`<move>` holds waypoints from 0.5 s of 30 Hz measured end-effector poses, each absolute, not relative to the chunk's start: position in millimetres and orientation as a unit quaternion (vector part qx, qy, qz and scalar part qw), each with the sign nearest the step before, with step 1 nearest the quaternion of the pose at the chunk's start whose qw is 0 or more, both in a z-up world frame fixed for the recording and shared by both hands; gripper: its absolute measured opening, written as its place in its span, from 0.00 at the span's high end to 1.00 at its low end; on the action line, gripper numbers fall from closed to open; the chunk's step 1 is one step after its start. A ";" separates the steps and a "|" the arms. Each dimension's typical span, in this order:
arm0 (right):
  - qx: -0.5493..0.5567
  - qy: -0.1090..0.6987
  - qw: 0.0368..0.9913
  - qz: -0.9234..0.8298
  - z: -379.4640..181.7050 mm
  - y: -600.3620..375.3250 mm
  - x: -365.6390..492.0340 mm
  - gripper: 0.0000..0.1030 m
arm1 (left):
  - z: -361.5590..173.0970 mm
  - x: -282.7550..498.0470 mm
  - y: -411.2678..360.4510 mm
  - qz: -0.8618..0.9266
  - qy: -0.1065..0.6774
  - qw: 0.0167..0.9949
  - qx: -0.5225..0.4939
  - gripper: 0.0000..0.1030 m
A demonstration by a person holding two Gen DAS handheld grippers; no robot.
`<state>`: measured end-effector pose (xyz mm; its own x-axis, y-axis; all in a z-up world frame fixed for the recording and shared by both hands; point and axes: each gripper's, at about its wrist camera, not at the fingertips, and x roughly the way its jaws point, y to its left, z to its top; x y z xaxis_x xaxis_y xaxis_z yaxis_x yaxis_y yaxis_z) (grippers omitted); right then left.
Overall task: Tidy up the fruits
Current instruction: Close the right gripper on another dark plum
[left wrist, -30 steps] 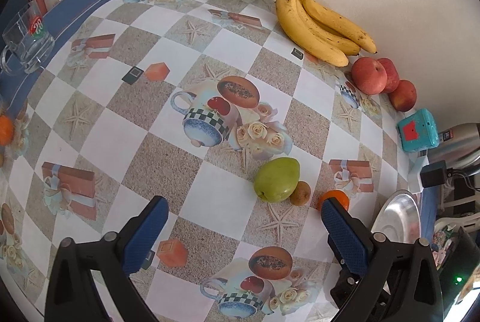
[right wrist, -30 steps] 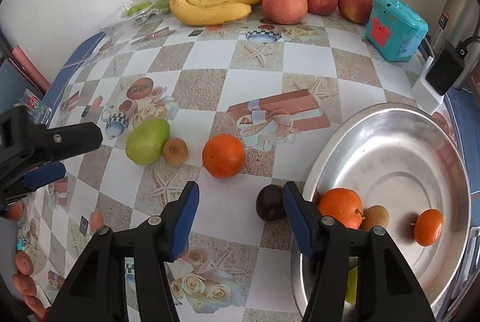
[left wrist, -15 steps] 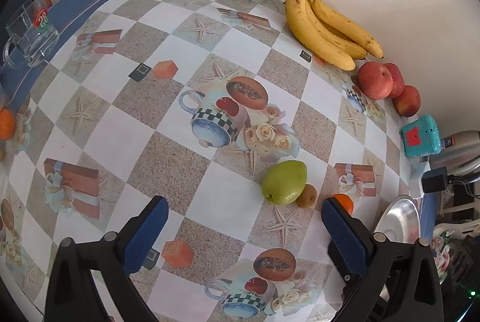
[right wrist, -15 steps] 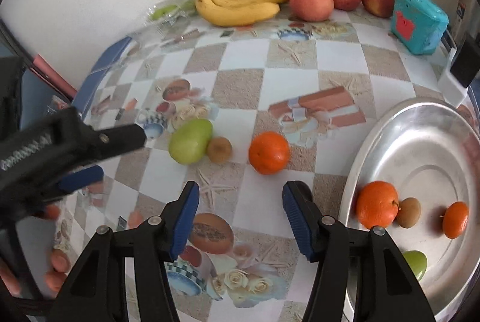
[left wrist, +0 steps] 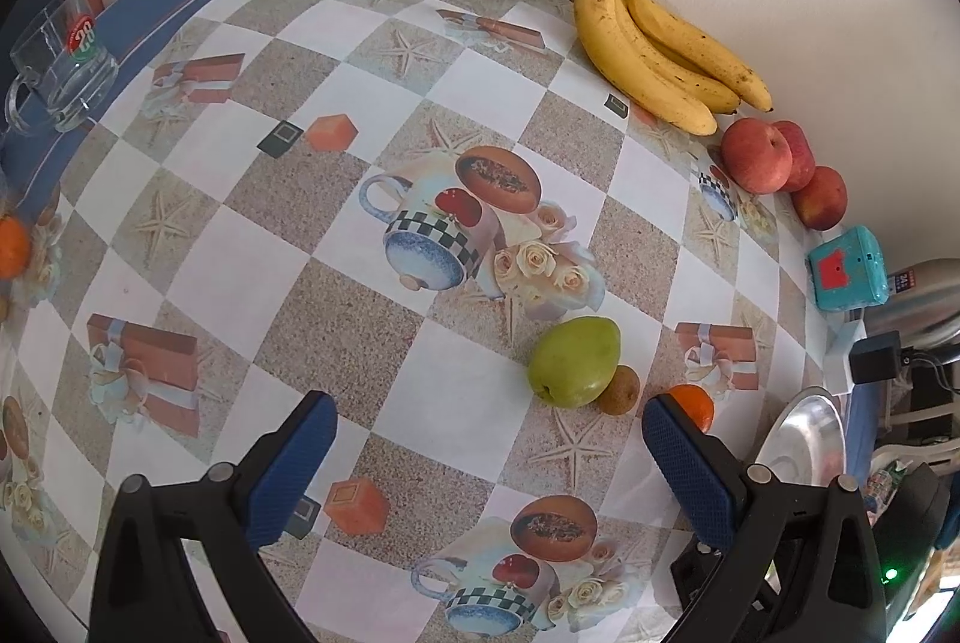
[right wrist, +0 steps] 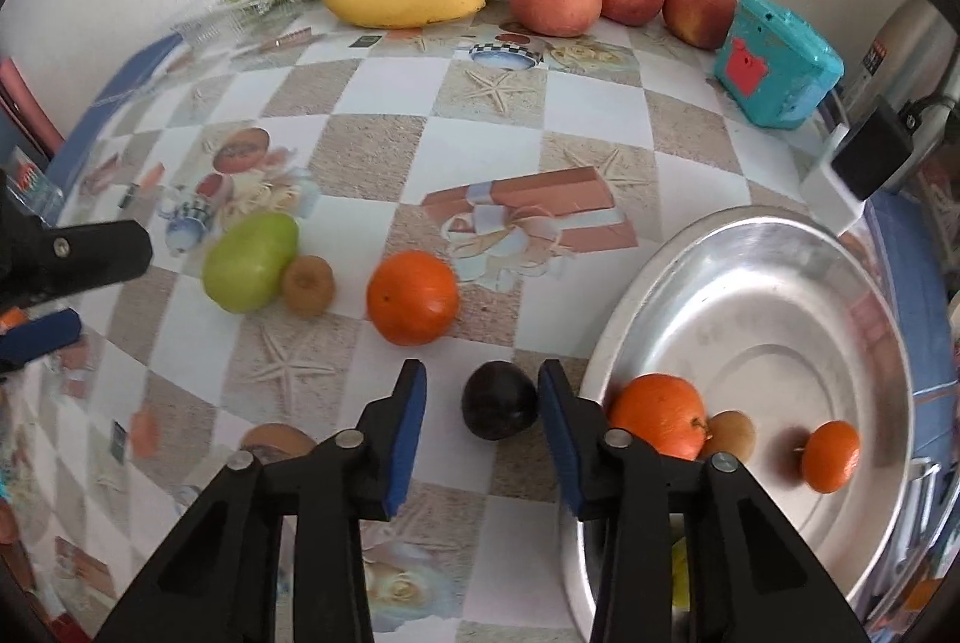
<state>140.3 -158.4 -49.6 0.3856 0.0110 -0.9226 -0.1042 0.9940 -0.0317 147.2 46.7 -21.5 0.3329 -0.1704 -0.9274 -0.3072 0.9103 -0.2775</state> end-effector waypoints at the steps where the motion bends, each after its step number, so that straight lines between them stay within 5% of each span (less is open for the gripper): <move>1: -0.052 0.553 0.831 0.033 -50.1 -156.7 140.4 0.64 | -21.5 147.2 46.5 0.043 0.576 0.790 -0.207 0.00; 15: -0.186 0.541 0.820 0.015 -59.9 -135.0 135.2 0.73 | -23.5 148.1 47.1 0.043 0.578 0.788 -0.208 0.00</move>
